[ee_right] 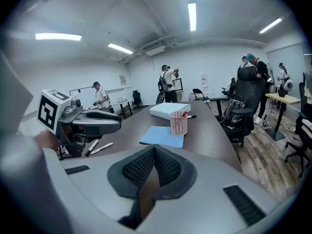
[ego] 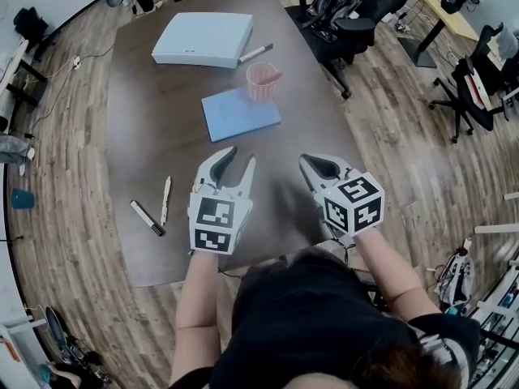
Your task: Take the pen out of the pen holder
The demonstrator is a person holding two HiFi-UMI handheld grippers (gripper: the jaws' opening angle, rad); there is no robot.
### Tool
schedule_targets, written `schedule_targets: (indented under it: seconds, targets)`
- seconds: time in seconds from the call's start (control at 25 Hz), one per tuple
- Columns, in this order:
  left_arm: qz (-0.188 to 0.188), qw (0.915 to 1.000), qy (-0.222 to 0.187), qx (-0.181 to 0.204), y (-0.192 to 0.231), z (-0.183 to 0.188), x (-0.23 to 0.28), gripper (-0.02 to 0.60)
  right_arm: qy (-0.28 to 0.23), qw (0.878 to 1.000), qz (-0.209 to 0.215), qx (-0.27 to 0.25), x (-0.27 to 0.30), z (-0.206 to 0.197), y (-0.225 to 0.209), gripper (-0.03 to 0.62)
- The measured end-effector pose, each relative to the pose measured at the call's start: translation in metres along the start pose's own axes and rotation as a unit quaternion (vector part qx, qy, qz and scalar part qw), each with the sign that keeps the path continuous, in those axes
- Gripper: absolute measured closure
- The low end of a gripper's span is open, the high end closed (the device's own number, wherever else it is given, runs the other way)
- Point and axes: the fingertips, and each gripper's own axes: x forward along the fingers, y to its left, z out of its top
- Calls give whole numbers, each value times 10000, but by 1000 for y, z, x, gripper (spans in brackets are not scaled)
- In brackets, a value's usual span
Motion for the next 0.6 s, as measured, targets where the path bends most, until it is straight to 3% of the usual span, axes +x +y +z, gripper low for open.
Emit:
schedule_targets:
  seconds: [0.6]
  targets:
    - [388,9984,8,410,13,66,129,442,147,9991,383,71,36,10,-79,580]
